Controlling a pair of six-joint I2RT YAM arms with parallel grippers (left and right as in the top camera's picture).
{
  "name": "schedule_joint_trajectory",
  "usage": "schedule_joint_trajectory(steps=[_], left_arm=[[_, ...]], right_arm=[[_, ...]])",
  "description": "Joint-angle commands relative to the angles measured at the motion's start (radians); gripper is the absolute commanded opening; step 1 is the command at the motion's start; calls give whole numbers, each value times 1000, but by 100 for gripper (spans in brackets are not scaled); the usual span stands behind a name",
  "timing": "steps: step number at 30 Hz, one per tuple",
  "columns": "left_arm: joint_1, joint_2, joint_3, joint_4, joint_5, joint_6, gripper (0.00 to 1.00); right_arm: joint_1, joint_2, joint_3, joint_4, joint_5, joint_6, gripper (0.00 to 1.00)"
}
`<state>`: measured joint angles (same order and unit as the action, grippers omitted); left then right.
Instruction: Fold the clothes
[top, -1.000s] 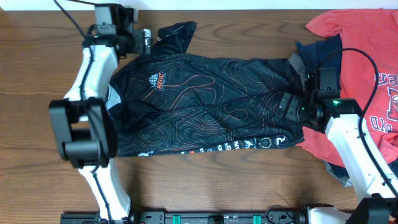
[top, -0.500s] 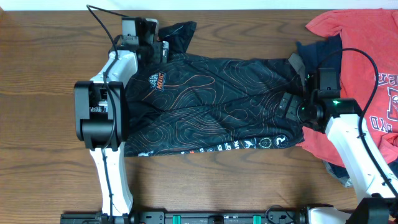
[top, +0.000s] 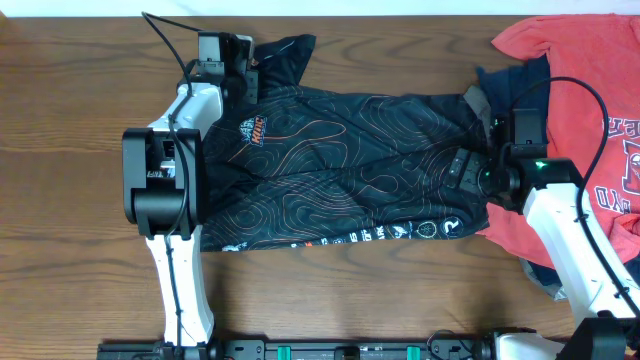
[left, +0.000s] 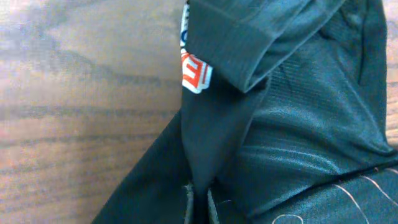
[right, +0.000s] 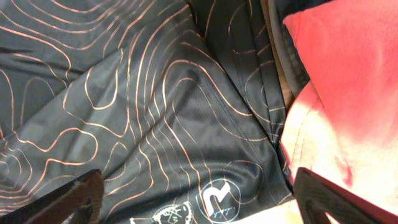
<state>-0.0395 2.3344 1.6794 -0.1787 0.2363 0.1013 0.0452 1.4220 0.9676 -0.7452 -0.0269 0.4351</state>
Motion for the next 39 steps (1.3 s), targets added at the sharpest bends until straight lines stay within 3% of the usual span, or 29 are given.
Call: schedule_joint_trajectory(steps=[1, 5, 16, 30, 39], left_arm=[[13, -65, 15, -14, 8, -80, 8], [28, -145, 15, -63, 22, -146, 7], [39, -222, 15, -232, 25, -157, 6], [63, -224, 15, -413, 25, -180, 6], [99, -224, 15, -466, 25, -190, 6]], right_arm=[[-6, 3, 15, 13, 0, -33, 94], [-6, 43, 39, 16, 0, -51, 94], [-6, 283, 278, 34, 34, -104, 90], [-6, 711, 652, 104, 9, -116, 97], [-9, 812, 678, 266, -22, -87, 94]])
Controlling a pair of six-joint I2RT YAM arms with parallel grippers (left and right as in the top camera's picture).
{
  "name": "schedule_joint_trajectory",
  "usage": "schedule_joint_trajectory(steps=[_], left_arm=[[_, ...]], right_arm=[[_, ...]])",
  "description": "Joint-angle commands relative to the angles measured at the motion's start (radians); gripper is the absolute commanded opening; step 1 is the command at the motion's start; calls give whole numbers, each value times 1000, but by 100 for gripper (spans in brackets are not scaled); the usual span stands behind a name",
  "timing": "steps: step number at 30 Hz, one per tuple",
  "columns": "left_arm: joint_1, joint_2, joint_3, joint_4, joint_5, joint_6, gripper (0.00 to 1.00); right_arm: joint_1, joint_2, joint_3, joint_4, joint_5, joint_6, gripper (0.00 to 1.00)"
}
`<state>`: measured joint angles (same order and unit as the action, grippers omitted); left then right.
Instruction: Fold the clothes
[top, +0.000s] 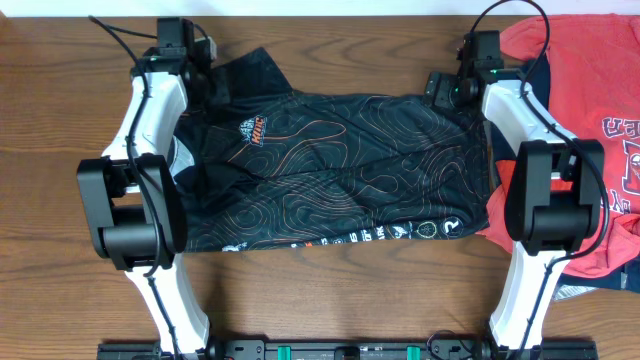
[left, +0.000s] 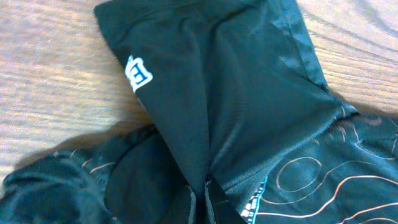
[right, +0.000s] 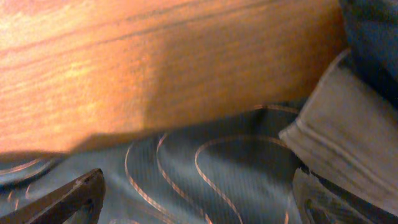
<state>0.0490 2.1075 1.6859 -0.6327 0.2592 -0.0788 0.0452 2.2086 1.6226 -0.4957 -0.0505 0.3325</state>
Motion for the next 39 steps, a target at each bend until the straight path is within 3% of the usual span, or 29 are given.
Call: schedule_joint_trajectory(steps=[1, 11, 39], left_arm=[[12, 3, 9, -18, 2, -10, 6], [13, 3, 9, -32, 2, -10, 6], [59, 3, 9, -34, 2, -10, 6]], right_arm=[[-12, 32, 23, 27, 1, 20, 94], [-60, 81, 23, 47, 88, 48, 92], [-128, 80, 31, 69, 50, 0, 95]])
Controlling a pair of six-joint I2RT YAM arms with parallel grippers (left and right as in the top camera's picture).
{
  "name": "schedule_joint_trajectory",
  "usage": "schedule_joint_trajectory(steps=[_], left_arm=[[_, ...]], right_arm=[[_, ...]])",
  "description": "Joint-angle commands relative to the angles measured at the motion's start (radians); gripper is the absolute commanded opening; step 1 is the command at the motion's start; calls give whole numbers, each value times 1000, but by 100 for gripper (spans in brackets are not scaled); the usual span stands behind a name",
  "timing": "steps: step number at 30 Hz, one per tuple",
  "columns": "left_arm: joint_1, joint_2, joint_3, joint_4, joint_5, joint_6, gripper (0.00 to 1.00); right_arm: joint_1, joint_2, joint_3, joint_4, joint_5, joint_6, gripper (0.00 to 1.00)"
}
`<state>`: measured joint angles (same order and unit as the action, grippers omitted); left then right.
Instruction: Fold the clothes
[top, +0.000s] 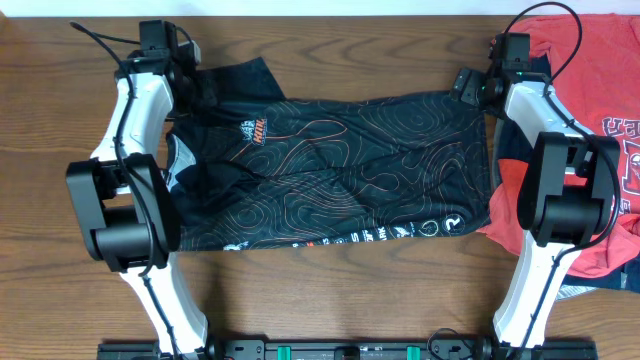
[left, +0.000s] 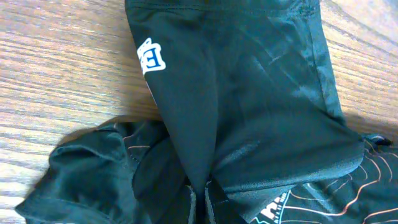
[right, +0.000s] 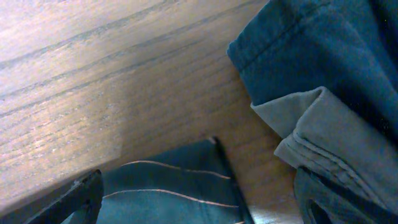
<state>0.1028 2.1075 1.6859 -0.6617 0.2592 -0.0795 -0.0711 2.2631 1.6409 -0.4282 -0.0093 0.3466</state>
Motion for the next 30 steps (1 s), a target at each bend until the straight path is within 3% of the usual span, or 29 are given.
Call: schedule_joint_trajectory(steps=[1, 23, 30], left_arm=[[5, 3, 9, -4, 2, -9, 6], [5, 3, 9, -16, 2, -9, 6], [4, 3, 9, -23, 2, -9, 6]], right_arm=[[-9, 26, 13, 2, 0, -14, 93], [61, 63, 12, 18, 51, 27, 61], [72, 64, 12, 21, 80, 42, 45]])
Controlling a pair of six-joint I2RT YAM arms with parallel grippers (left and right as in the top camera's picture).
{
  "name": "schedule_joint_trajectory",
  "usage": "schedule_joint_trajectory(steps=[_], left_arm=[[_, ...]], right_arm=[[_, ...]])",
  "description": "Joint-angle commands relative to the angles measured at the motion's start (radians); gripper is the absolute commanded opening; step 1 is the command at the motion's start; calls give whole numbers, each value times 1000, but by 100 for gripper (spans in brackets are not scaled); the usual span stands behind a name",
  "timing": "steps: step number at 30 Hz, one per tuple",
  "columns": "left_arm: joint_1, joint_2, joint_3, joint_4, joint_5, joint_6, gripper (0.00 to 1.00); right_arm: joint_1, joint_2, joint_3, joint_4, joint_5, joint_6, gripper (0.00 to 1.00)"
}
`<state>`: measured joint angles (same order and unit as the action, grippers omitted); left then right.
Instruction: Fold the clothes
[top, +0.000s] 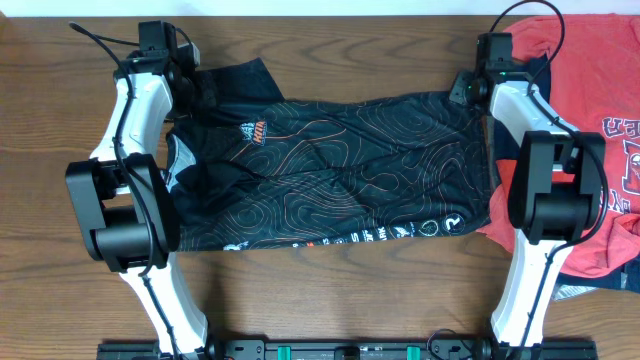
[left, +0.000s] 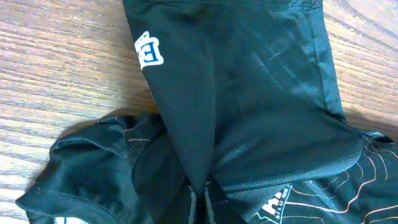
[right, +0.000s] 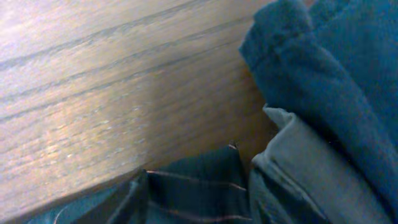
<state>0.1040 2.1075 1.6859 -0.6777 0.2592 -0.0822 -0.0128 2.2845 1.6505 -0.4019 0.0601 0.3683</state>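
Observation:
A black jersey (top: 340, 170) with orange contour lines lies spread across the middle of the wooden table (top: 320, 300). My left gripper (top: 192, 88) is at its far left shoulder, shut on a pinch of black sleeve cloth (left: 200, 202); a white and blue logo (left: 148, 51) shows on the sleeve. My right gripper (top: 462, 92) is at the jersey's far right corner. There its jaws stand close together, with the hem corner (right: 196, 199) bunched between them.
A red shirt (top: 590, 90) with white lettering lies at the right edge, over a dark blue garment (right: 336, 74) and a grey cloth (right: 311, 174) that touch the jersey's right corner. Both arms reach along the jersey's sides to the table's far edge.
My right gripper stood open beside the jersey's far right corner; now its jaws have drawn in on that corner. The left gripper and the sleeve it holds have barely shifted.
At first my left gripper held the sleeve at the far left while the right hung open over the jersey's right hem. Then the right was open at the far right corner and the left farther left. The jersey lay flatter, and now both grippers hold its far corners.

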Motion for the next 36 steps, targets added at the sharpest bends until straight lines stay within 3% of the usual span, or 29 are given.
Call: schedule_joint_trajectory(steps=[1, 13, 25, 36], left_arm=[[3, 3, 9, -8, 2, -6, 6], [3, 3, 9, -14, 2, -6, 6], [16, -109, 9, -84, 69, -6, 6], [44, -210, 9, -371, 69, -5, 6]], right_arm=[[14, 42, 2, -6, 12, 24, 43], [13, 42, 3, -10, 22, 43, 1], [5, -44, 5, -180, 53, 42, 2], [0, -217, 5, -541, 112, 42, 1]])
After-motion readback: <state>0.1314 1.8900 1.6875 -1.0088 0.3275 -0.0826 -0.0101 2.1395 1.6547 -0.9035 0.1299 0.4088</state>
